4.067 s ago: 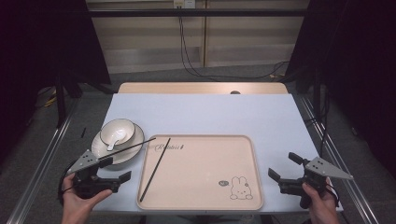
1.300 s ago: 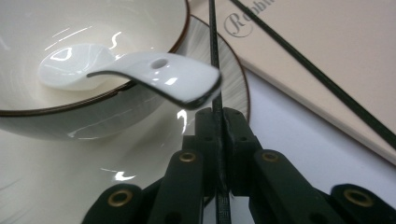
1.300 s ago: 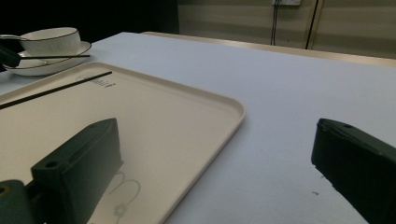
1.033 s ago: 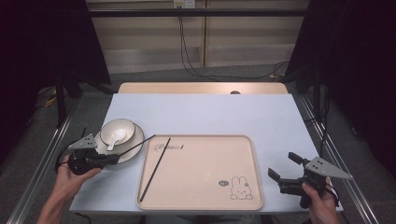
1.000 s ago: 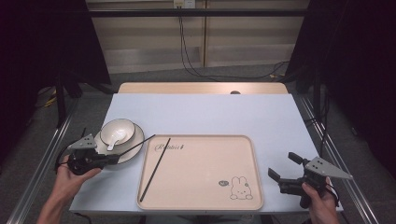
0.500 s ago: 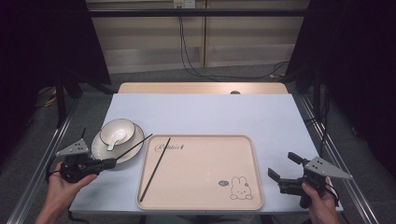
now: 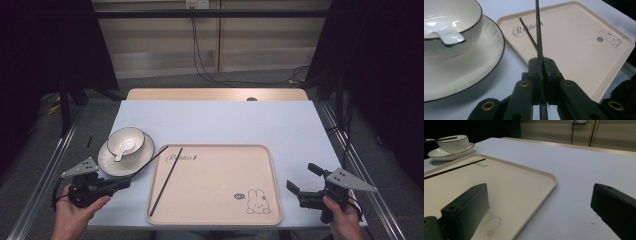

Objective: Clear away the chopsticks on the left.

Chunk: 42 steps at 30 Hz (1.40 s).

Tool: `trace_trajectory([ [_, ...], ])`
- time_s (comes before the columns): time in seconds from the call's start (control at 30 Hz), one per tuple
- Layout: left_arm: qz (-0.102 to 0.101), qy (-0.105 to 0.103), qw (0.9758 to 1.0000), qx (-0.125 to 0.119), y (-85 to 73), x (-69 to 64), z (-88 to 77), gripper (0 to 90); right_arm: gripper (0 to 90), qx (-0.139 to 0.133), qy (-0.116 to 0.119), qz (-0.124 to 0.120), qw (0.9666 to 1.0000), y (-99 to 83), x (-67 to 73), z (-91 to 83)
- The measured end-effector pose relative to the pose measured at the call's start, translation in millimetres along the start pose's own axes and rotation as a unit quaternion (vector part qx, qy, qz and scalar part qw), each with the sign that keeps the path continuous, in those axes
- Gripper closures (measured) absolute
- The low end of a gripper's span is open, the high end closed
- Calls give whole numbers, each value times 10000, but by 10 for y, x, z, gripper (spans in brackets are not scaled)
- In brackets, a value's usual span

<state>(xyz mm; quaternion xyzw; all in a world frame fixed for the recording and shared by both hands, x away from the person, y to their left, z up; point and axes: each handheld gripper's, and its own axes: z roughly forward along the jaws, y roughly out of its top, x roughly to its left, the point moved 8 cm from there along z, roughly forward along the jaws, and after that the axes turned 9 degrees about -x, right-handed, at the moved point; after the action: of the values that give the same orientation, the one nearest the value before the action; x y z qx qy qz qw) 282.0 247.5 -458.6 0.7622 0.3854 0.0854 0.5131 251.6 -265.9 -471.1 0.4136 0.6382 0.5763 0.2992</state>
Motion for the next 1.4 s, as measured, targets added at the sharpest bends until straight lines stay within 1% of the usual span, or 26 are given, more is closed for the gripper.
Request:
trace_trajectory([
  [0.17, -133, 115, 9998, 32, -21, -119, 30, 857, 14, -3, 3, -14, 10000, 2, 2, 1],
  [0.2, -115, 149, 9998, 68, -20, -148, 33, 857, 14, -3, 3, -14, 10000, 2, 2, 1],
  [0.23, -107, 167, 9998, 55, -6, -202, 47, 857, 14, 0, 1, 7, 10000, 1, 4, 2],
  [0.27, -108, 150, 9998, 45, 5, -229, 52, 857, 14, -4, 5, -5, 10000, 0, 3, 2],
  [0.3, -146, 179, 9997, -2, 20, -258, 68, 857, 14, -7, 4, -24, 10000, 1, 0, 3],
  [0.33, -166, 218, 9996, -12, 38, -283, 83, 857, 14, -4, 9, -24, 10000, 1, 2, 4],
  [0.37, -209, 322, 9992, -76, 74, -312, 124, 856, 14, -3, 8, -7, 10000, 2, 7, 5],
  [0.4, -209, 322, 9992, -76, 74, -312, 124, 857, 14, -3, 8, -7, 10000, 2, 7, 5],
  [0.47, -287, 407, 9987, -112, 91, -327, 175, 857, 14, -11, -1, 9, 10000, 3, 8, 5],
  [0.5, -355, 369, 9986, -123, 94, -336, 208, 857, 14, -21, -9, 9, 10000, 5, 6, 5],
  [0.53, -375, 385, 9985, -131, 96, -338, 230, 857, 14, -1, 11, -2, 10000, 1, 5, 1],
  [0.6, -424, 456, 9980, -119, 102, -346, 287, 857, 14, -4, 13, -9, 10000, 0, -1, 2],
  [0.63, -481, 502, 9975, -102, 107, -359, 344, 857, 14, -5, 17, -3, 10000, 1, 1, 3],
  [0.73, -486, 501, 9975, -76, 113, -368, 393, 856, 14, -9, 14, -22, 10000, 2, 2, 4],
  [0.77, -517, 528, 9972, -80, 121, -371, 420, 857, 14, -3, 19, -10, 10000, 1, 6, 4],
  [0.8, -546, 503, 9972, -81, 128, -380, 446, 857, 14, -3, 19, -10, 10000, 1, 6, 4],
  [0.83, -536, 539, 9971, -59, 144, -392, 492, 857, 14, 4, 25, -4, 10000, -1, 6, 6],
  [0.87, -536, 539, 9971, -59, 144, -392, 492, 857, 14, 4, 25, -4, 10000, -1, 6, 6],
  [0.93, -520, 565, 9970, -23, 153, -410, 544, 857, 14, -3, 25, -8, 10000, 0, 8, 5],
  [0.97, -526, 568, 9970, 0, 160, -425, 587, 857, 14, -3, 29, -15, 10000, 0, 6, 5],
  [1.07, -562, 585, 9967, 16, 170, -441, 628, 858, 14, 6, 30, 6, 10000, -2, 7, 6],
  [1.17, -637, 661, 9958, -26, 184, -460, 695, 857, 14, 12, 39, -5, 10000, -3, 10, 7],
  [1.23, -645, 753, 9951, 7, 178, -468, 736, 858, 14, 9, 42, -5, 10000, -2, 11, 7],
  [1.27, -674, 749, 9949, 0, 174, -476, 752, 857, 14, 2, 29, 5, 10000, 0, 9, 7],
  [1.3, -730, 803, 9941, 4, 167, -483, 774, 858, 14, 2, 30, -5, 10000, -2, 8, 7],
  [1.4, -775, 887, 9930, 48, 138, -503, 827, 857, 14, -1, 30, -8, 10000, -1, 9, 6],
])
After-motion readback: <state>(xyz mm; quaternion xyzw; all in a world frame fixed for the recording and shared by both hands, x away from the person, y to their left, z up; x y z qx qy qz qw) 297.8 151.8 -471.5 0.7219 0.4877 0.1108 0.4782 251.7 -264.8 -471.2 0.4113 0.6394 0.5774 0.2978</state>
